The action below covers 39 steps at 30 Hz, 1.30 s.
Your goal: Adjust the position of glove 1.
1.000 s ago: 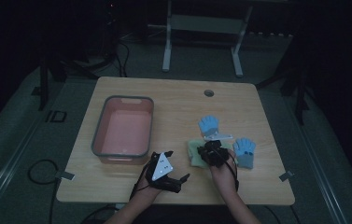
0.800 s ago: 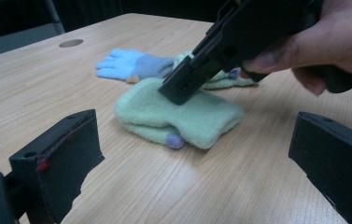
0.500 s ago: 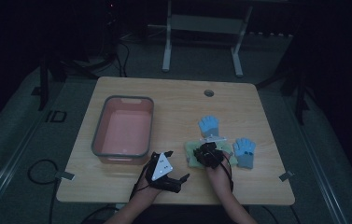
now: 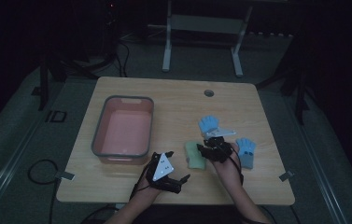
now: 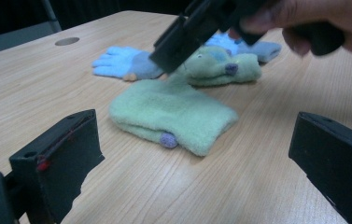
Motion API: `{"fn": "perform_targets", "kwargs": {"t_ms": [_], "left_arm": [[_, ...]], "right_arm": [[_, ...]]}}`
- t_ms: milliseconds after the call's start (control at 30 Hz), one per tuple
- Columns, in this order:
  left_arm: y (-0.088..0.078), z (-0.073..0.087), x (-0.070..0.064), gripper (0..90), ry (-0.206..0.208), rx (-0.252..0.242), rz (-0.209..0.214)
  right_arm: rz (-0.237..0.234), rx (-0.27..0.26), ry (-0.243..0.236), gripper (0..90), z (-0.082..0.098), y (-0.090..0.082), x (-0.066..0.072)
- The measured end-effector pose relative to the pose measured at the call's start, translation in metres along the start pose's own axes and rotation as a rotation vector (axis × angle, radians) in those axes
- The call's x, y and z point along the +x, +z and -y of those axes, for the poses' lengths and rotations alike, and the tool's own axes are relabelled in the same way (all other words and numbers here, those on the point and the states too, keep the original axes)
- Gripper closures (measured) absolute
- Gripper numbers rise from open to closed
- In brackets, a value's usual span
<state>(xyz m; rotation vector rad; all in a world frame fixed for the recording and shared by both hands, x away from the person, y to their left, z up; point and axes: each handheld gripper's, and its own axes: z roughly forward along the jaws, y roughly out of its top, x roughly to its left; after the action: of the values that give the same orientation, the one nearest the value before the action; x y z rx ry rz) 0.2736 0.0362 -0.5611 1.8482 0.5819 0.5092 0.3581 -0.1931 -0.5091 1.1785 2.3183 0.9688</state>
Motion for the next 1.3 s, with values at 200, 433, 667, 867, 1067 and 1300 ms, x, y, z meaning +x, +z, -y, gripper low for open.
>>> {"fn": "perform_targets", "kwargs": {"t_ms": [200, 433, 667, 867, 1067, 1300], "left_arm": [[0.001, 0.0, 0.0, 2.5, -0.003, 0.0, -0.002], [0.003, 0.001, -0.001, 2.5, 0.004, 0.006, 0.0], [0.004, 0.001, -0.002, 2.4, 0.006, 0.013, 0.001], [0.005, 0.002, -0.003, 2.4, 0.007, 0.012, 0.0], [0.005, 0.002, -0.002, 2.4, 0.01, 0.018, 0.001], [0.005, 0.002, -0.004, 2.5, 0.017, 0.02, 0.0]], "right_arm": [[-0.027, -0.004, -0.038, 64.4, 0.0, -0.018, -0.029], [-0.035, -0.012, -0.047, 64.8, 0.006, -0.04, -0.059], [-0.064, 0.017, -0.084, 64.5, 0.025, -0.046, -0.075], [-0.083, 0.048, -0.091, 63.8, 0.039, -0.038, -0.081], [-0.068, 0.1, -0.09, 57.5, 0.047, -0.015, -0.088], [-0.098, 0.103, -0.067, 64.2, 0.055, -0.006, -0.09]]}}
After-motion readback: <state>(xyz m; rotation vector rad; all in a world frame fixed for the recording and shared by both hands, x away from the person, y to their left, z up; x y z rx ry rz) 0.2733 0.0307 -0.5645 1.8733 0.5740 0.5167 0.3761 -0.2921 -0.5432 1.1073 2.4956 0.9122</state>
